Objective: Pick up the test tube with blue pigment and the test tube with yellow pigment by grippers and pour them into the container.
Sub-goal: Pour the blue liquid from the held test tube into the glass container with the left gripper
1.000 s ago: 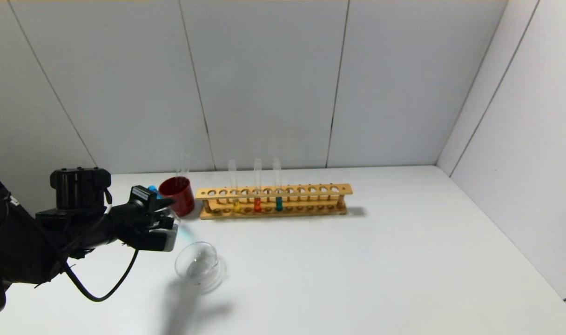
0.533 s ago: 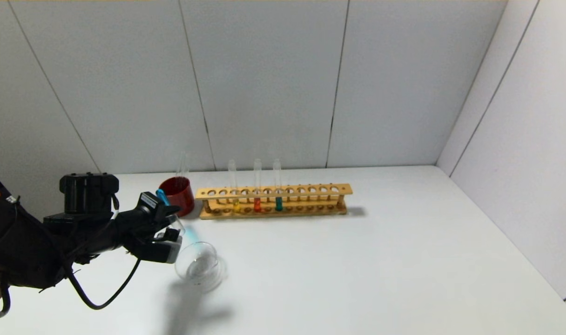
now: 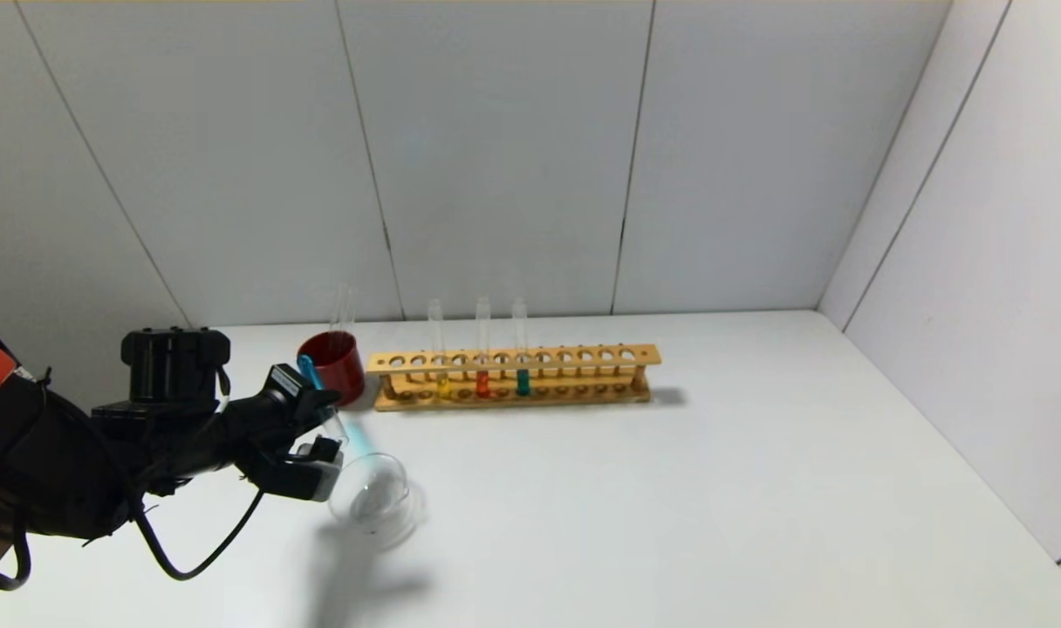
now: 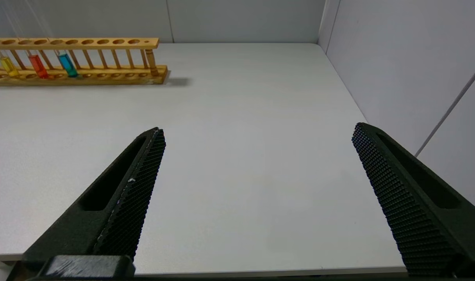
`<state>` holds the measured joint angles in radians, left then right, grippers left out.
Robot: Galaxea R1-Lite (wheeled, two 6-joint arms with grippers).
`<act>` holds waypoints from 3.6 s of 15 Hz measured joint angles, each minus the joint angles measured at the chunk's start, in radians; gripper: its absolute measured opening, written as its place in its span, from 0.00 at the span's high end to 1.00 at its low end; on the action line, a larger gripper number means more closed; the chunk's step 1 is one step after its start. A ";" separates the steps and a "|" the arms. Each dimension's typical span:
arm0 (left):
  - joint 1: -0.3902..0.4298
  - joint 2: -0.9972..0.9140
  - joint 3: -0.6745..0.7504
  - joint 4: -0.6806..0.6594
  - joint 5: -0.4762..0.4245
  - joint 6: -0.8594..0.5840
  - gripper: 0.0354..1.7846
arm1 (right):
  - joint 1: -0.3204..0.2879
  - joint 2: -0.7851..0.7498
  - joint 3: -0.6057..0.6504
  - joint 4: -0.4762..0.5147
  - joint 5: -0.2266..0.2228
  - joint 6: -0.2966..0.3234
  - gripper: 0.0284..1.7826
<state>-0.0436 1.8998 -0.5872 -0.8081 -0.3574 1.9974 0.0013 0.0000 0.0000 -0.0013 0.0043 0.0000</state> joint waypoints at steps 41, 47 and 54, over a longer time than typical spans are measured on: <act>-0.039 -0.052 0.049 -0.023 0.013 0.252 0.84 | 0.000 0.000 0.000 0.000 0.000 0.000 0.02; -0.072 -0.067 0.042 -0.024 0.044 0.280 0.84 | 0.000 0.000 0.000 0.000 0.000 0.000 0.02; -0.074 -0.100 0.042 -0.019 0.045 0.357 0.84 | 0.000 0.000 0.000 0.000 0.000 0.000 0.02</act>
<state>-0.1179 1.7998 -0.5453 -0.8274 -0.3126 2.3545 0.0009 0.0000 0.0000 -0.0013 0.0038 0.0000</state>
